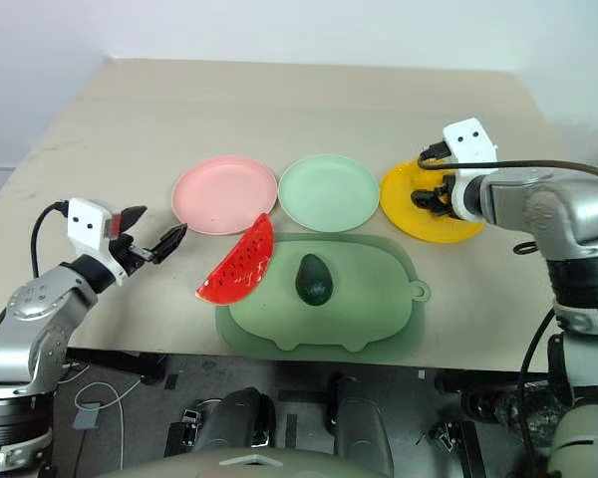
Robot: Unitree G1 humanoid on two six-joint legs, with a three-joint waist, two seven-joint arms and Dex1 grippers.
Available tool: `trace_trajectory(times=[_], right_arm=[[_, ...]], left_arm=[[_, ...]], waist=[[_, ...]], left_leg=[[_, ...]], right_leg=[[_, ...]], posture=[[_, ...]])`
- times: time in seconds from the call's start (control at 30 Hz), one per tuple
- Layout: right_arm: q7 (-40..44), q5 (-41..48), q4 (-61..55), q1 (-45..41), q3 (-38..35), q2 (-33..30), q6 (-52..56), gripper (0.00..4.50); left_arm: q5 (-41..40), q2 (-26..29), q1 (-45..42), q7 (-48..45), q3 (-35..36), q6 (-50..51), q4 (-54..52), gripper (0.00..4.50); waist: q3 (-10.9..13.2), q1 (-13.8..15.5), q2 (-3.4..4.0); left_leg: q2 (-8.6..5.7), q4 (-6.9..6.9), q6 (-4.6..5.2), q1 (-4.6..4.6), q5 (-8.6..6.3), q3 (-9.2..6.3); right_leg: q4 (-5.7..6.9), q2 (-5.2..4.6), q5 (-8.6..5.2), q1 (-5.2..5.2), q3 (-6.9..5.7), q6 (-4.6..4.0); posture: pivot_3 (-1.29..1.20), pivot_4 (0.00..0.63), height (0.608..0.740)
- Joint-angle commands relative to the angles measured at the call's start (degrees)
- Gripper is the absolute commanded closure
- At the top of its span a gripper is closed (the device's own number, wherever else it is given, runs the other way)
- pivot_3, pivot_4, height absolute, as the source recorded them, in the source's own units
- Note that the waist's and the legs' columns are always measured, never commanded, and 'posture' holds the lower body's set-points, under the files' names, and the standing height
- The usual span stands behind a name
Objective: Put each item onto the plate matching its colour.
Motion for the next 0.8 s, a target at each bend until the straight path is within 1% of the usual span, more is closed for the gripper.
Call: trace_trajectory(times=[0.03,0.1,0.13,0.17,0.3,0.37,0.43,0.5,0.57,0.6,0.63,0.67,0.73,0.8], right_arm=[[7.85,-10.38,10.97,-3.33,3.75,1.46,-11.29,0.69],[10.57,-14.17,15.60,-4.52,4.33,2.60,-15.31,0.09],[11.95,-15.62,16.39,-4.85,4.43,2.69,-16.49,0.01],[13.14,-16.90,17.08,-5.13,4.40,2.86,-17.37,0.01],[17.13,-22.82,5.97,-2.42,3.19,-2.89,-21.95,0.01],[18.69,-23.66,0.43,-0.71,0.97,-5.25,-22.53,0.01],[23.17,-18.13,-9.28,1.93,-4.55,-7.59,-18.07,0.01],[26.36,-13.30,-17.06,4.26,-9.20,-8.44,-13.48,0.01],[28.21,-5.44,-25.39,6.18,-13.92,-7.13,-5.43,0.01],[27.93,-0.67,-29.09,6.44,-16.50,-5.12,0.05,0.01],[26.71,4.59,-33.51,7.15,-18.13,-1.74,6.43,0.01],[25.44,7.78,-36.29,7.47,-19.24,0.85,10.96,0.01],[22.28,11.84,-40.30,8.25,-20.69,7.76,20.66,0.01],[18.86,13.04,-41.88,8.69,-21.34,13.21,25.96,0.01]], left_arm=[[0.18,0.80,-0.62,0.40,1.49,-0.49,-1.93,0.00],[0.15,0.92,-0.45,0.44,1.75,-0.46,-2.10,0.00],[0.15,0.97,-0.25,0.49,1.88,-0.45,-2.25,0.00],[0.14,1.01,-0.12,0.51,1.99,-0.46,-2.34,0.00],[-0.12,1.13,0.65,0.91,2.53,-0.12,-3.26,0.00],[-0.25,1.22,0.84,0.91,2.65,-0.12,-3.21,0.00],[-0.23,1.29,0.99,0.79,2.46,-0.10,-3.03,0.00],[-0.22,1.32,0.88,0.71,2.27,-0.09,-2.74,0.00],[-0.22,1.40,0.30,0.41,1.86,-0.15,-2.11,0.00],[-0.21,1.44,-0.07,0.20,1.62,-0.20,-1.78,0.00],[-0.09,1.50,-0.84,-0.10,1.10,-0.29,-1.15,0.00],[0.02,1.52,-1.37,-0.31,0.76,-0.34,-0.73,0.00],[0.24,1.48,-2.58,-0.75,0.15,-0.50,0.25,0.00],[0.40,1.36,-3.28,-1.04,-0.24,-0.60,0.82,0.00]], waist=[[0.01,-0.05,0.02],[0.03,-0.12,0.05],[0.04,-0.16,0.07],[0.05,-0.17,0.08],[0.11,-0.10,0.19],[0.11,0.08,0.19],[0.11,0.19,0.19],[0.11,0.14,0.18],[0.11,0.08,0.18],[0.11,-0.01,0.17],[0.09,-0.04,0.14],[0.07,-0.05,0.11],[0.06,0.02,0.09],[0.08,0.11,0.12]], left_leg=[[-0.02,0.00,0.00,0.00,0.00,0.02],[-0.02,-0.01,-0.01,-0.03,0.01,0.04],[-0.01,-0.02,-0.01,-0.03,0.01,0.06],[0.00,-0.01,-0.01,-0.03,0.01,0.07],[0.07,-0.02,-0.01,-0.04,0.01,0.06],[0.07,-0.03,-0.01,-0.04,0.01,0.05],[0.07,-0.03,-0.02,-0.05,0.00,0.03],[0.08,-0.03,-0.02,-0.05,0.01,-0.01],[0.09,-0.01,-0.02,-0.02,0.01,-0.01],[0.10,-0.01,-0.02,0.00,0.00,0.00],[0.11,-0.01,-0.02,0.02,0.00,0.00],[0.13,-0.01,-0.02,0.03,0.01,-0.01],[0.15,-0.01,-0.05,0.04,0.02,-0.04],[0.13,0.02,-0.05,0.02,0.02,-0.06]], right_leg=[[0.02,0.00,0.00,-0.02,0.00,0.00],[0.04,0.01,0.00,-0.06,0.00,0.00],[0.05,0.01,0.01,-0.08,0.01,0.00],[0.06,0.01,0.01,-0.08,0.02,0.00],[0.06,0.00,0.01,-0.10,0.01,0.00],[0.05,-0.01,0.00,-0.10,0.01,0.00],[0.05,0.00,0.00,-0.10,-0.01,0.00],[0.04,-0.01,0.00,-0.08,-0.03,0.00],[0.04,-0.01,0.01,-0.06,-0.02,0.00],[0.05,-0.02,0.01,-0.06,-0.01,0.00],[0.05,-0.01,0.01,-0.05,-0.01,0.00],[0.07,0.01,0.01,-0.04,-0.01,-0.01],[0.10,0.04,0.01,-0.03,-0.02,-0.03],[0.11,0.01,0.01,-0.02,-0.04,-0.03]], posture=[[0.00,0.150,0.740],[0.00,0.150,0.740],[0.00,0.150,0.740],[0.00,0.150,0.740],[0.00,0.150,0.740],[0.00,0.150,0.740],[0.00,0.150,0.740],[0.00,0.150,0.740],[0.00,0.150,0.740],[0.00,0.150,0.740],[0.00,0.150,0.740],[0.00,0.150,0.740],[0.00,0.150,0.740],[0.00,0.150,0.740]])
